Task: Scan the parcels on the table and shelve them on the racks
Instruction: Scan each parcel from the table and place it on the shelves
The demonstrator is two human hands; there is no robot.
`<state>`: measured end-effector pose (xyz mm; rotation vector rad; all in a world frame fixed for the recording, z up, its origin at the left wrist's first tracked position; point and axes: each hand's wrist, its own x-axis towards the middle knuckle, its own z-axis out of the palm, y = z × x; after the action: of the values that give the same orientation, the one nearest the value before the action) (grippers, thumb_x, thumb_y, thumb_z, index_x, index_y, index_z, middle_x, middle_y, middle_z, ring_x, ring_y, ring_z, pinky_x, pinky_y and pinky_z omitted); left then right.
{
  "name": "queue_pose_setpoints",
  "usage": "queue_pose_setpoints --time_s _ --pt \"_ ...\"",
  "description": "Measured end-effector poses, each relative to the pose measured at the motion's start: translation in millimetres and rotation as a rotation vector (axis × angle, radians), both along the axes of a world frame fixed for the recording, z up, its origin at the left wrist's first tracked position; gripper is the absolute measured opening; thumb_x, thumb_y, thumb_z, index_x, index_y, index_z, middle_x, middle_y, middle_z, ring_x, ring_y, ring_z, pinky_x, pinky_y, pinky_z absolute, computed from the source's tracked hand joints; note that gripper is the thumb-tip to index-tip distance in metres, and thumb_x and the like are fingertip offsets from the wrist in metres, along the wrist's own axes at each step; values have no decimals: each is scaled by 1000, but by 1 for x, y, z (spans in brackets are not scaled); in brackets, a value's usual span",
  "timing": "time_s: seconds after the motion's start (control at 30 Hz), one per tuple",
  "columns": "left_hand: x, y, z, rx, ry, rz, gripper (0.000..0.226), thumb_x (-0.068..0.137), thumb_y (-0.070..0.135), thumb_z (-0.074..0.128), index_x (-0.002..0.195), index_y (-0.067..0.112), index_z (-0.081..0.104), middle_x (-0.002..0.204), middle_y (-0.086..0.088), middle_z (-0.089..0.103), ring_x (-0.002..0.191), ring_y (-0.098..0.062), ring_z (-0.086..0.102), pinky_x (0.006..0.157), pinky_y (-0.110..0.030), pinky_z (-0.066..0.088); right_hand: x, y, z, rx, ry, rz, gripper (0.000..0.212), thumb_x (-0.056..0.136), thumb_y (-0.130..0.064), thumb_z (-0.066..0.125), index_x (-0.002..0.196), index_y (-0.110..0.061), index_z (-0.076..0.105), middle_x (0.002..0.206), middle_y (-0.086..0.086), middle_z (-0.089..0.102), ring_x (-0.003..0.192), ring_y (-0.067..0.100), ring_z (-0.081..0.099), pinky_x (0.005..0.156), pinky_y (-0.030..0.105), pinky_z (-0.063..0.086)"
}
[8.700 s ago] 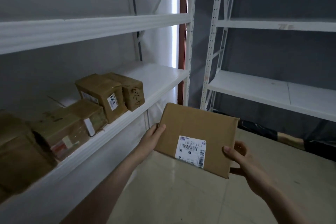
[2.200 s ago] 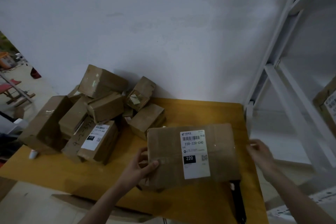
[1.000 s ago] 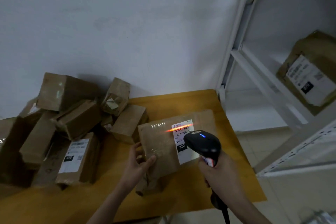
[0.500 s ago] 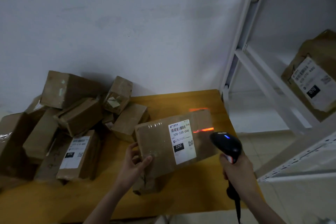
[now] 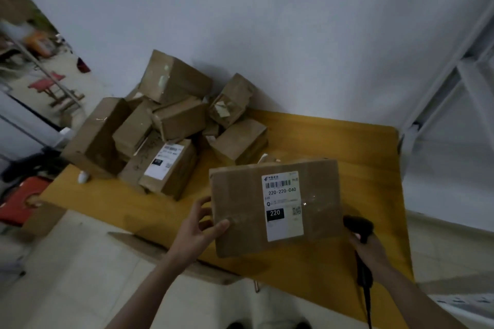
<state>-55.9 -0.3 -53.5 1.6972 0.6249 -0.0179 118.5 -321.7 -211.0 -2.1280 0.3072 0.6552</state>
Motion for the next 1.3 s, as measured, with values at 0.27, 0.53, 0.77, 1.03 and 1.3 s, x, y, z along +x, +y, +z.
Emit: queue_pose_setpoints --time_s 0.27,0.53,0.77,1.03,1.3 --pt "-25 -7 20 -60 18 -3 96 34 80 76 117 52 38 119 12 54 102 -12 62 71 -27 57 -13 1 69 -213 -488 -19 71 86 -48 62 133 0 40 133 22 41 120 40 42 94 50 42" --pt "-80 -29 35 -159 -24 -185 103 24 76 80 115 51 40 117 10 57 94 -8 67 65 -23 56 -130 -16 195 516 -287 112 89 64 -73 66 140 -56 23 129 -21 45 113 5 51 83 28 48" --pt "-123 -70 43 -146 -87 -440 90 39 76 77 120 51 45 123 12 58 106 -10 62 71 -20 56 -257 -88 210 701 -253 -232 70 52 -54 81 112 -24 61 106 2 72 95 19 70 67 24 56" --pt "-116 -227 44 258 -315 -683 74 84 52 58 146 40 21 150 16 22 137 -3 25 105 -12 29 -375 -173 225 425 -577 -677 71 56 -50 84 111 -18 52 104 1 64 92 16 64 66 24 50" --pt "-138 -462 58 179 -452 -1146 66 90 52 51 144 47 12 147 25 18 137 2 24 106 -16 27 -427 -287 226 251 -745 -1015 45 72 -23 81 97 -38 46 100 -10 62 92 10 62 77 37 55"
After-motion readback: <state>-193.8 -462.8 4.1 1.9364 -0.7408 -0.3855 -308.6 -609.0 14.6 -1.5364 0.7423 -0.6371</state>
